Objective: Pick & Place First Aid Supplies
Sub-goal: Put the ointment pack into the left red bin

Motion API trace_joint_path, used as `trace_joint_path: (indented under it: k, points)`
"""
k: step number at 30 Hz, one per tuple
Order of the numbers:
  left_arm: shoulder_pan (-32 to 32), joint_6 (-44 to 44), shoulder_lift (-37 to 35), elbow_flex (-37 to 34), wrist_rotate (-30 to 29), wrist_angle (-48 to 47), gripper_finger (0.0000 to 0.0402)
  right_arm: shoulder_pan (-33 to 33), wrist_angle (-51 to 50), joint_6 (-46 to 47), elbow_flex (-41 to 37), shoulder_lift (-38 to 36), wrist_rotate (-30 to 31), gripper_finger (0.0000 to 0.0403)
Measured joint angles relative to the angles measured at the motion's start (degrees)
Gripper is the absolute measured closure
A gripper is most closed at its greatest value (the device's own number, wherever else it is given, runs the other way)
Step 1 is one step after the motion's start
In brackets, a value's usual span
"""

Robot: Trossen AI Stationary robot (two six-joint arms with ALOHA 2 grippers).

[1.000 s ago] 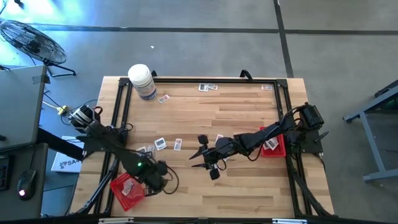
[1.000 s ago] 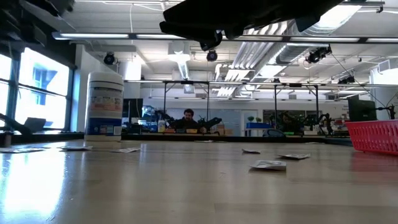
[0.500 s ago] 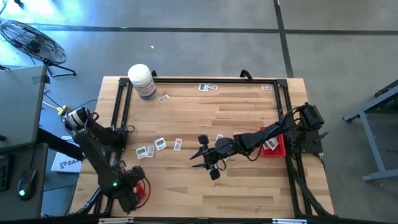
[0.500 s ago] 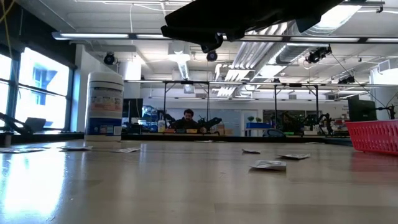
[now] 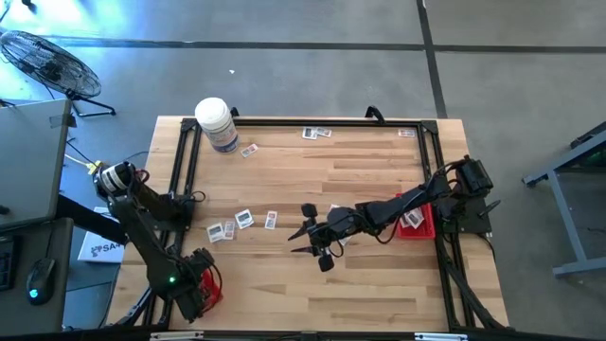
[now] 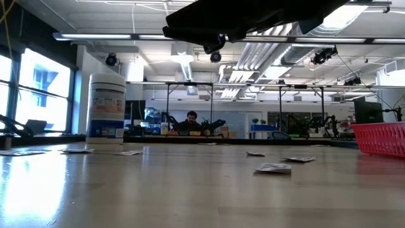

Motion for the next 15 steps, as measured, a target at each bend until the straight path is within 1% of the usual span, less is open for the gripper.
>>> trace_joint_path:
  k: [3, 5, 6, 10, 12, 15]
  points:
    - [1.1, 0.7, -2.2, 1.5, -0.7, -2.5, 0.0306, 0.0, 0.0, 0.0, 0.0, 0.0, 0.0, 0.0263]
    - [2.3, 2.3, -3.7, 2.4, -4.2, -3.9, 0.0300, 0.0, 0.0, 0.0, 0.0, 0.0, 0.0, 0.0263]
    - [2.8, 3.5, -4.5, 2.7, -7.4, -4.2, 0.0298, 0.0, 0.0, 0.0, 0.0, 0.0, 0.0, 0.0263]
    - [6.1, 9.2, -6.7, 2.7, -24.7, -4.4, 0.0298, 0.0, 0.0, 0.0, 0.0, 0.0, -0.1, 0.0263]
    - [8.7, 11.3, -6.7, 2.7, -29.7, -4.3, 0.0298, 0.0, 0.0, 0.0, 0.0, 0.0, -0.1, 0.0263]
    - [13.4, 10.9, -6.7, 2.1, -33.9, -3.7, 0.0298, 0.0, 0.0, 0.0, 0.0, 0.0, -0.1, 0.0263]
